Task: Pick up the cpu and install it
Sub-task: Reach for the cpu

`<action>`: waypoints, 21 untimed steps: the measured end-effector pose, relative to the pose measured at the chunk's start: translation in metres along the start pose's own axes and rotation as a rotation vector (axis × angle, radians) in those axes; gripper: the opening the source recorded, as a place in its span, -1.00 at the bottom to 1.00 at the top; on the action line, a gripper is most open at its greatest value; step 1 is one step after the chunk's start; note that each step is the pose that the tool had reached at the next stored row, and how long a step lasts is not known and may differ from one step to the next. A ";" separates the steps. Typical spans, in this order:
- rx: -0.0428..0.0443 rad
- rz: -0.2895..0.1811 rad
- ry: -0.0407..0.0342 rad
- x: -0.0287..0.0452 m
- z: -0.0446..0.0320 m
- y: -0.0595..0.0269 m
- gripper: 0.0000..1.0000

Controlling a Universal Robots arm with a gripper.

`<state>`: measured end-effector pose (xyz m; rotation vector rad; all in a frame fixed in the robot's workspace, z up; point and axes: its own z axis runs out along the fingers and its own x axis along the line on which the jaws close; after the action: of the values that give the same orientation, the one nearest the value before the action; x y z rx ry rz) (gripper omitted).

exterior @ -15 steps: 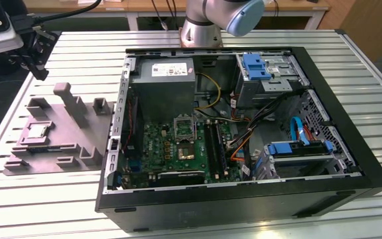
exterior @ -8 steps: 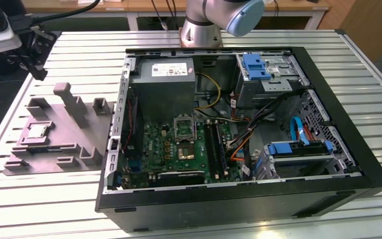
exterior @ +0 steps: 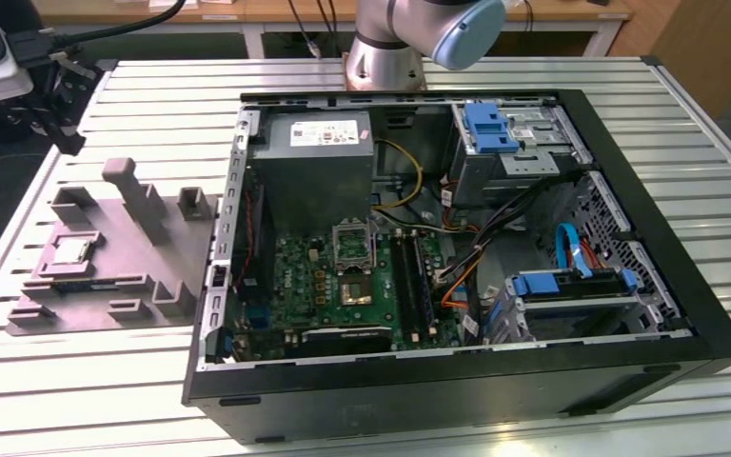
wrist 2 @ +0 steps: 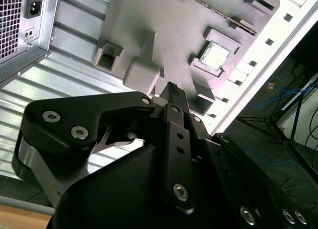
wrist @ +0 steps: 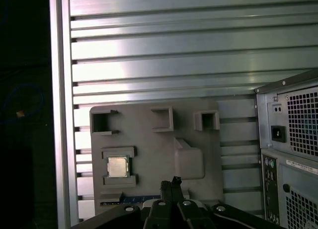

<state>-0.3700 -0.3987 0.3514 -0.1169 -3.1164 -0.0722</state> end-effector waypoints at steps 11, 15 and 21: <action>0.0001 0.000 0.0000 0.0051 0.0009 -0.0004 -0.79; -0.0001 0.000 -0.0001 0.0138 0.0014 -0.0011 -0.79; -0.0001 0.000 -0.0001 0.0318 0.0020 -0.0025 -0.79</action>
<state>-0.4020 -0.3987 0.3500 -0.1170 -3.1165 -0.0722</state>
